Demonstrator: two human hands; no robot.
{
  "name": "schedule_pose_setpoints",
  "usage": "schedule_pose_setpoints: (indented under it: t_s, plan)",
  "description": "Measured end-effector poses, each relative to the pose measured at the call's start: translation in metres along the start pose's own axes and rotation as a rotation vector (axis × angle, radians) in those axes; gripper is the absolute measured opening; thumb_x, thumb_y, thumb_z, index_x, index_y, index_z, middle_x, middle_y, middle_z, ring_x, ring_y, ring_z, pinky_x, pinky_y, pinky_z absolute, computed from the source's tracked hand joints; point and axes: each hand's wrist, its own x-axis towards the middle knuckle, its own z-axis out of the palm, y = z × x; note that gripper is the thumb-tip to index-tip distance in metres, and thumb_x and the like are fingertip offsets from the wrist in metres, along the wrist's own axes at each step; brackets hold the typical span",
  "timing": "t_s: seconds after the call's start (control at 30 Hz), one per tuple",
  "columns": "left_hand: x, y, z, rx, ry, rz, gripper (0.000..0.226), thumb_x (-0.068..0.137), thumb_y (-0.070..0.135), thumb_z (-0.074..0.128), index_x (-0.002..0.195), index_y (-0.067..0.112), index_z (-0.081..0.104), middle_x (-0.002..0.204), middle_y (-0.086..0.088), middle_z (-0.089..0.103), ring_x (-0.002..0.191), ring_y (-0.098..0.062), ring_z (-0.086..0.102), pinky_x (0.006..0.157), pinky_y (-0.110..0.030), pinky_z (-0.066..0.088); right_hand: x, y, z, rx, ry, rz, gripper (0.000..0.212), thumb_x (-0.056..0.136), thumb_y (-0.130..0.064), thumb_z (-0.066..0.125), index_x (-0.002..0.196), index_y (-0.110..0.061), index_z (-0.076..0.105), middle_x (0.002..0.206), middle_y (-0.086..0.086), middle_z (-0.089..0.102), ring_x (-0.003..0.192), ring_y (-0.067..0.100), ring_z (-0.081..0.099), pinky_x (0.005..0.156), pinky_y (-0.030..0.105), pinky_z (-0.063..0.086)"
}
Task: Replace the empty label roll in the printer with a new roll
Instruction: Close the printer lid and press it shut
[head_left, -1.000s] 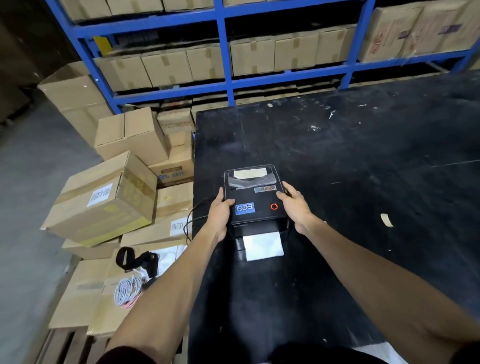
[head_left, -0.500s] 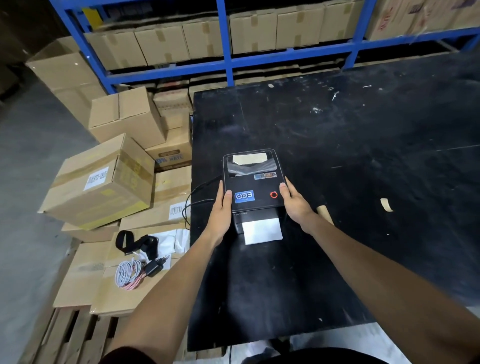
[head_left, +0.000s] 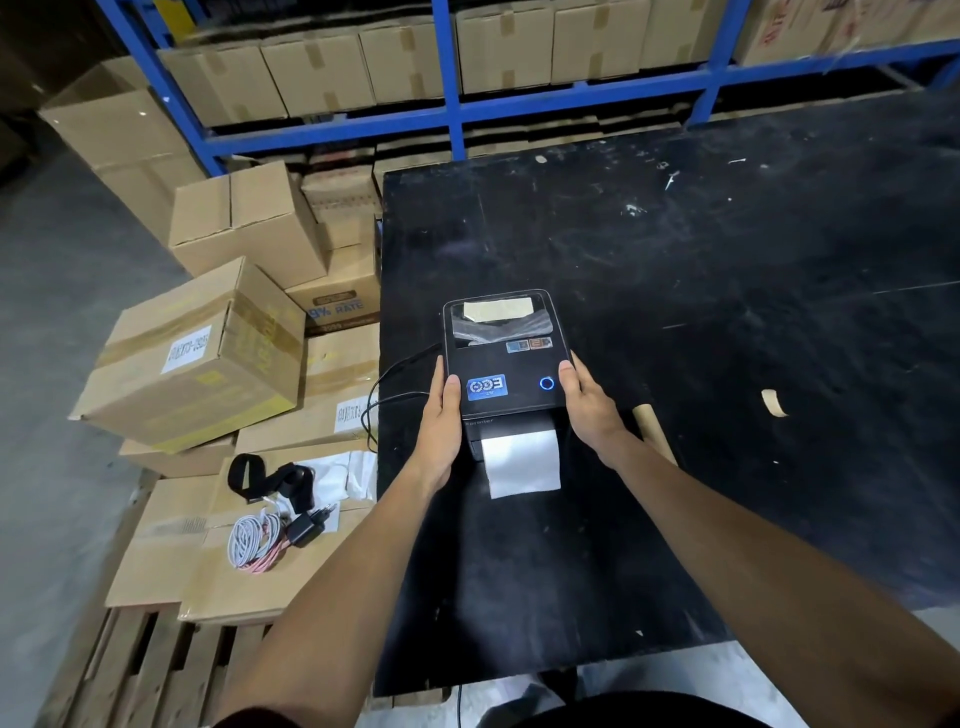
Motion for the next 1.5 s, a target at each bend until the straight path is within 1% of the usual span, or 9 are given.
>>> schedule_pose_setpoints:
  t_s: [0.07, 0.13, 0.37, 0.53, 0.67, 0.8, 1.0, 1.17, 1.5]
  plan:
    - [-0.0005, 0.0001, 0.0006, -0.022, 0.002, -0.005, 0.052, 0.105, 0.042, 0.036, 0.155, 0.037, 0.022, 0.152, 0.014, 0.045, 0.134, 0.001, 0.045, 0.117, -0.029, 0.031, 0.0002, 0.0006, 0.0004, 0.000, 0.007, -0.004, 0.057, 0.099, -0.061, 0.026, 0.152, -0.040, 0.032, 0.153, -0.001, 0.048, 0.142, 0.030, 0.040, 0.116, 0.039, 0.028]
    - [-0.0009, -0.0002, 0.0010, -0.029, 0.009, -0.005, 0.052, 0.104, 0.044, 0.036, 0.154, 0.038, 0.023, 0.152, 0.011, 0.046, 0.137, -0.005, 0.045, 0.119, -0.033, 0.031, 0.0002, 0.0015, 0.0007, -0.005, 0.009, -0.005, 0.058, 0.099, -0.062, 0.025, 0.152, -0.040, 0.032, 0.153, -0.001, 0.048, 0.142, 0.031, 0.040, 0.116, 0.041, 0.028]
    - [-0.0011, -0.0015, 0.0014, -0.020, 0.020, 0.002, 0.052, 0.102, 0.048, 0.037, 0.153, 0.042, 0.025, 0.148, 0.014, 0.050, 0.132, 0.000, 0.048, 0.116, -0.029, 0.033, 0.0008, 0.0027, 0.0015, -0.021, 0.020, 0.000, 0.058, 0.098, -0.064, 0.024, 0.152, -0.043, 0.032, 0.152, -0.001, 0.049, 0.141, 0.032, 0.040, 0.115, 0.043, 0.028]
    - [0.0010, -0.0032, 0.0009, 0.015, 0.025, 0.012, 0.051, 0.104, 0.046, 0.034, 0.154, 0.040, 0.023, 0.132, 0.030, 0.054, 0.117, 0.020, 0.050, 0.102, -0.014, 0.036, 0.0008, 0.0026, 0.0011, -0.029, 0.017, -0.006, 0.059, 0.098, -0.064, 0.022, 0.152, -0.043, 0.031, 0.153, -0.003, 0.048, 0.142, 0.031, 0.039, 0.117, 0.045, 0.027]
    - [-0.0008, -0.0008, 0.0018, 0.005, 0.020, 0.018, 0.052, 0.106, 0.042, 0.032, 0.156, 0.035, 0.021, 0.151, 0.013, 0.045, 0.134, 0.000, 0.045, 0.114, -0.025, 0.032, 0.0005, 0.0020, 0.0010, -0.040, 0.014, 0.008, 0.060, 0.097, -0.064, 0.021, 0.152, -0.043, 0.029, 0.154, -0.003, 0.046, 0.143, 0.032, 0.036, 0.119, 0.049, 0.026]
    - [-0.0010, -0.0018, 0.0022, -0.009, 0.017, 0.034, 0.051, 0.106, 0.040, 0.032, 0.156, 0.033, 0.023, 0.153, 0.008, 0.045, 0.137, -0.005, 0.044, 0.115, -0.026, 0.034, -0.0005, 0.0016, 0.0006, -0.044, 0.016, 0.007, 0.059, 0.098, -0.064, 0.021, 0.152, -0.043, 0.029, 0.154, -0.003, 0.046, 0.144, 0.033, 0.034, 0.119, 0.049, 0.025]
    - [0.0001, -0.0034, 0.0021, -0.008, 0.016, 0.040, 0.051, 0.106, 0.041, 0.032, 0.156, 0.034, 0.022, 0.153, 0.009, 0.045, 0.135, -0.002, 0.046, 0.112, -0.022, 0.034, -0.0006, 0.0025, 0.0014, -0.039, 0.024, -0.004, 0.059, 0.098, -0.064, 0.023, 0.152, -0.042, 0.031, 0.153, -0.002, 0.047, 0.142, 0.033, 0.037, 0.118, 0.047, 0.026]
    - [0.0049, -0.0078, 0.0006, 0.013, 0.018, 0.062, 0.052, 0.106, 0.040, 0.032, 0.156, 0.032, 0.022, 0.138, 0.027, 0.046, 0.109, 0.032, 0.044, 0.084, 0.007, 0.036, -0.0010, 0.0029, 0.0019, -0.027, 0.034, -0.007, 0.059, 0.096, -0.065, 0.024, 0.150, -0.044, 0.033, 0.152, -0.002, 0.049, 0.140, 0.032, 0.041, 0.116, 0.045, 0.027]
    - [0.0041, -0.0065, 0.0008, 0.026, 0.013, 0.051, 0.052, 0.106, 0.042, 0.032, 0.156, 0.032, 0.020, 0.142, 0.022, 0.041, 0.106, 0.036, 0.041, 0.082, 0.009, 0.033, -0.0024, 0.0023, 0.0014, -0.030, 0.028, -0.011, 0.060, 0.096, -0.067, 0.023, 0.151, -0.045, 0.031, 0.153, -0.004, 0.047, 0.143, 0.032, 0.036, 0.120, 0.048, 0.024]
